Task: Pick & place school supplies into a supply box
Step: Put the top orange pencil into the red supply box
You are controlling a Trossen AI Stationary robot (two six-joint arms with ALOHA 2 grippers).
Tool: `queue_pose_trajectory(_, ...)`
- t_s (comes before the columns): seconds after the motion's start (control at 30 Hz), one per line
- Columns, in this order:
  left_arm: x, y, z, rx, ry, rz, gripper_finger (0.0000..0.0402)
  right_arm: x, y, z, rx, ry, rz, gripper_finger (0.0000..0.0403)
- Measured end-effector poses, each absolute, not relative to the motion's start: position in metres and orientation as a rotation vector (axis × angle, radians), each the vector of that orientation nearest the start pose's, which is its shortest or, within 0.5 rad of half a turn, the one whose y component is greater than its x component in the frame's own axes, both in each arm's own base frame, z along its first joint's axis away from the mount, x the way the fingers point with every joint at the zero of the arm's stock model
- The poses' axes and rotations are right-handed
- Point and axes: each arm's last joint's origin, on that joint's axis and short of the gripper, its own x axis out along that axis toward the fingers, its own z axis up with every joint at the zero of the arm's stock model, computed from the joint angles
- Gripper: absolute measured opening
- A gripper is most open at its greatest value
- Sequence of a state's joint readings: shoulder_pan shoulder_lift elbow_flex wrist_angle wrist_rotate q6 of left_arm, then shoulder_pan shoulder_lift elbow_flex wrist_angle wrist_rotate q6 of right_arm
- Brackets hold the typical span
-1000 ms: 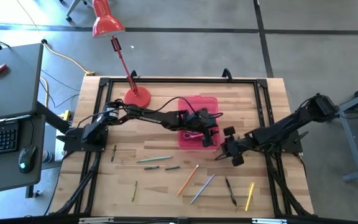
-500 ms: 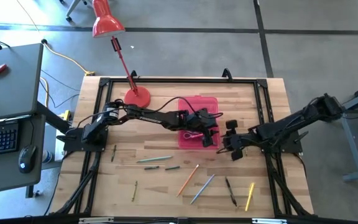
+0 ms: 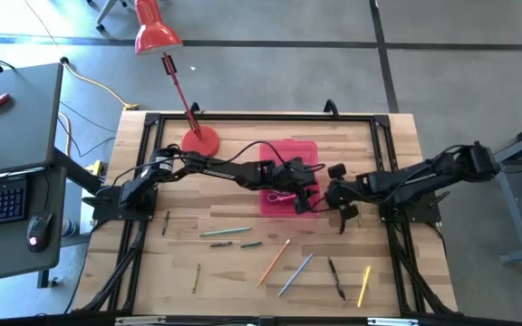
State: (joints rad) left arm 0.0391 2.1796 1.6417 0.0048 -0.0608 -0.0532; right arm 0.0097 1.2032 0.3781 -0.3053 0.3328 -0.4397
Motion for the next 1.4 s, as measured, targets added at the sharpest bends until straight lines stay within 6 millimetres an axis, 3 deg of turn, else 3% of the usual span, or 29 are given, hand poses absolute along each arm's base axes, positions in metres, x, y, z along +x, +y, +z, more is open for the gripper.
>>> queue_pose_trajectory(0.27, 0.495, 0.021, 0.197, -0.038, 0.533, 0.108, 0.0166, 0.178, -0.015, 0.125, -0.682, 1.167, 0.065, 0.0105)
queue_pose_trajectory(0.67, 0.495, 0.021, 0.197, -0.021, 0.533, 0.103, 0.0166, 0.18, -0.034, 0.117, -0.523, 1.13, 0.221, 0.0104)
queue_pose_trajectory(0.8, 0.495, 0.021, 0.197, -0.021, 0.533, 0.103, 0.0166, 0.179, -0.034, 0.117, -0.52, 1.143, 0.245, 0.0084)
queue_pose_trajectory(1.0, 0.495, 0.021, 0.197, 0.003, 0.534, 0.097, 0.0166, 0.178, -0.033, 0.116, -0.538, 1.147, 0.272, 0.0011)
queue_pose_trajectory(1.2, 0.494, 0.021, 0.196, 0.002, 0.541, 0.097, 0.0166, 0.18, -0.025, 0.116, -0.355, 1.15, 0.166, 0.0021)
queue_pose_trajectory(1.4, 0.495, 0.021, 0.196, 0.002, 0.541, 0.097, 0.0166, 0.18, -0.005, 0.115, -0.21, 1.161, 0.135, 0.0004)
